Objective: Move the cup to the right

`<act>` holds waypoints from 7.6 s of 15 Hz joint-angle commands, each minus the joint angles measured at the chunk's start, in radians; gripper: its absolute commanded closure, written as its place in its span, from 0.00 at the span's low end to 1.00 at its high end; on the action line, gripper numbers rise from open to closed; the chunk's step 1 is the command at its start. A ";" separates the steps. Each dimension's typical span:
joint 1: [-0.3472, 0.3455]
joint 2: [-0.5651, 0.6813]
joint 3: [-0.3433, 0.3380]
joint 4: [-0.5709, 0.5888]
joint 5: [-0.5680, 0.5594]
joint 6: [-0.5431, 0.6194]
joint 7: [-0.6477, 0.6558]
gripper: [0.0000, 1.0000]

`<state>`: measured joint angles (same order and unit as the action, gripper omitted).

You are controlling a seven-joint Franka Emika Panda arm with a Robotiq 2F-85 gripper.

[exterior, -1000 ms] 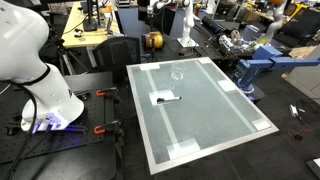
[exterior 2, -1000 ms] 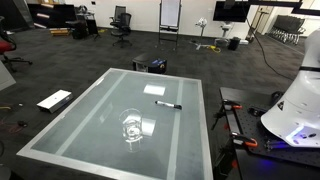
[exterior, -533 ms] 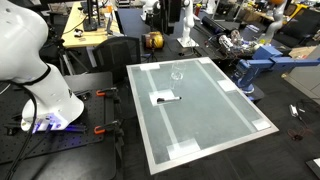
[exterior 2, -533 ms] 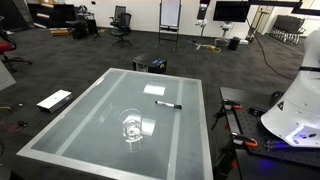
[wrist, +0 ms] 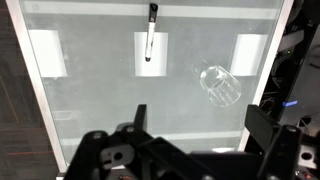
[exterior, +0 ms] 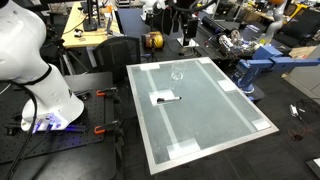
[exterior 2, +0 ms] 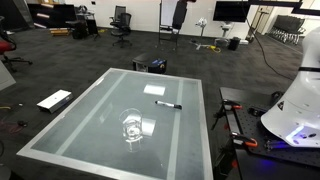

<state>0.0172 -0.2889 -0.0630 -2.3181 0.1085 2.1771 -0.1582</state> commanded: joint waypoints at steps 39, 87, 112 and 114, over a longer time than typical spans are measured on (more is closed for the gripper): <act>0.067 0.696 0.108 0.351 -0.087 0.261 0.182 0.00; 0.083 0.887 0.103 0.499 -0.095 0.260 0.154 0.99; -0.202 0.924 -0.014 0.681 -0.012 0.186 0.161 0.99; -0.217 0.938 -0.019 0.708 -0.006 0.166 0.160 0.99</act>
<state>-0.1830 0.6207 -0.0761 -1.6819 0.0839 2.4056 -0.0124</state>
